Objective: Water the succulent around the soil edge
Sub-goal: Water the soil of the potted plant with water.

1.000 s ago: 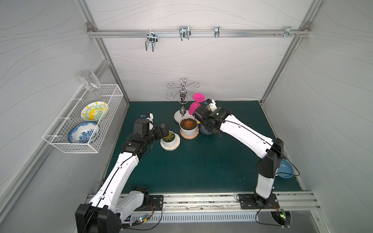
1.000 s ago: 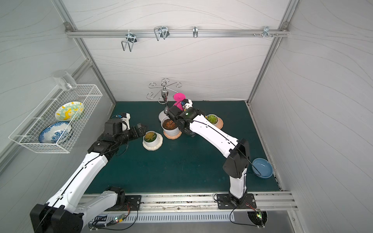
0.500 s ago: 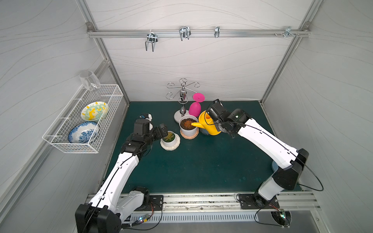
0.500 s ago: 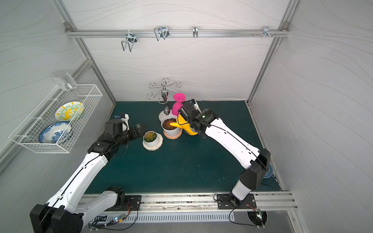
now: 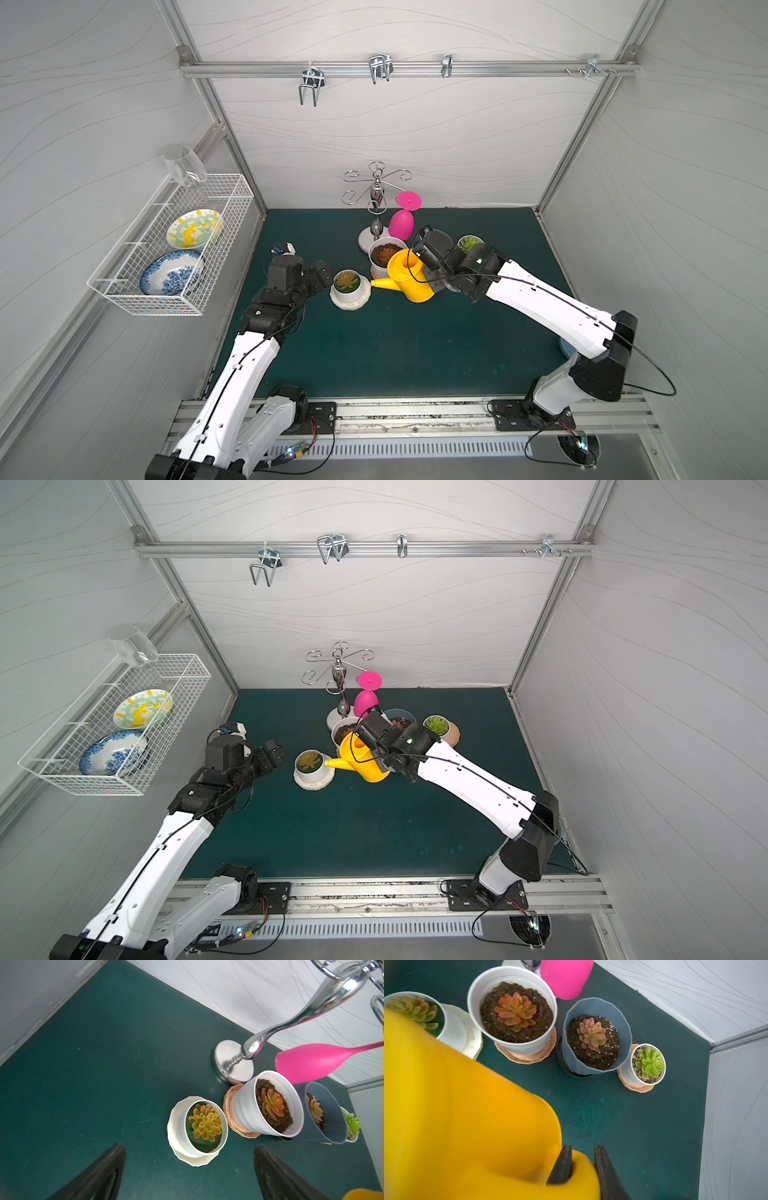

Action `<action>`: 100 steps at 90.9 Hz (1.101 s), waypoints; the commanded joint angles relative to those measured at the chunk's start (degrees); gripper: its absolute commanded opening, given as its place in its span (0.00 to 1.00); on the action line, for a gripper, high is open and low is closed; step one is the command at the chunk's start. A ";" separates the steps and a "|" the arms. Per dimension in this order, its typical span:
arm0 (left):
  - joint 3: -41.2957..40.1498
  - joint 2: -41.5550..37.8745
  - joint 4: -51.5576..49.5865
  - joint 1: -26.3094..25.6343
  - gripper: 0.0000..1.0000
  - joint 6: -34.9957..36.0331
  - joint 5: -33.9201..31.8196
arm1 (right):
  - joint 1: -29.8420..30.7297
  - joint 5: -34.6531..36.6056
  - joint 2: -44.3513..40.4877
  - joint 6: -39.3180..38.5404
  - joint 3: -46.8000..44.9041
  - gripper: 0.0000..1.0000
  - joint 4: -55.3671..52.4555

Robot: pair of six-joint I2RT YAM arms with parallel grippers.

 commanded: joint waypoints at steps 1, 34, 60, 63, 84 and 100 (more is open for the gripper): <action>-0.17 -0.82 -0.41 2.73 1.00 -1.62 0.56 | 2.90 4.11 3.21 2.38 2.41 0.00 -0.71; 0.50 8.83 -7.03 15.17 1.00 -9.50 12.88 | 7.74 13.65 15.33 2.33 14.84 0.00 -7.92; -0.54 19.91 -3.07 16.45 1.00 -11.03 21.88 | 8.86 23.85 25.39 -0.41 27.00 0.00 -14.17; -1.31 20.57 -1.77 16.52 1.00 -11.47 22.78 | 8.88 24.53 26.41 -0.86 28.14 0.00 -14.41; -2.30 22.23 1.87 16.48 1.00 -10.31 24.74 | 8.97 28.31 31.16 -5.97 33.45 0.00 -13.05; -3.14 21.38 3.26 16.48 1.00 -10.75 24.47 | 9.35 32.25 34.14 -9.78 36.69 0.00 -11.81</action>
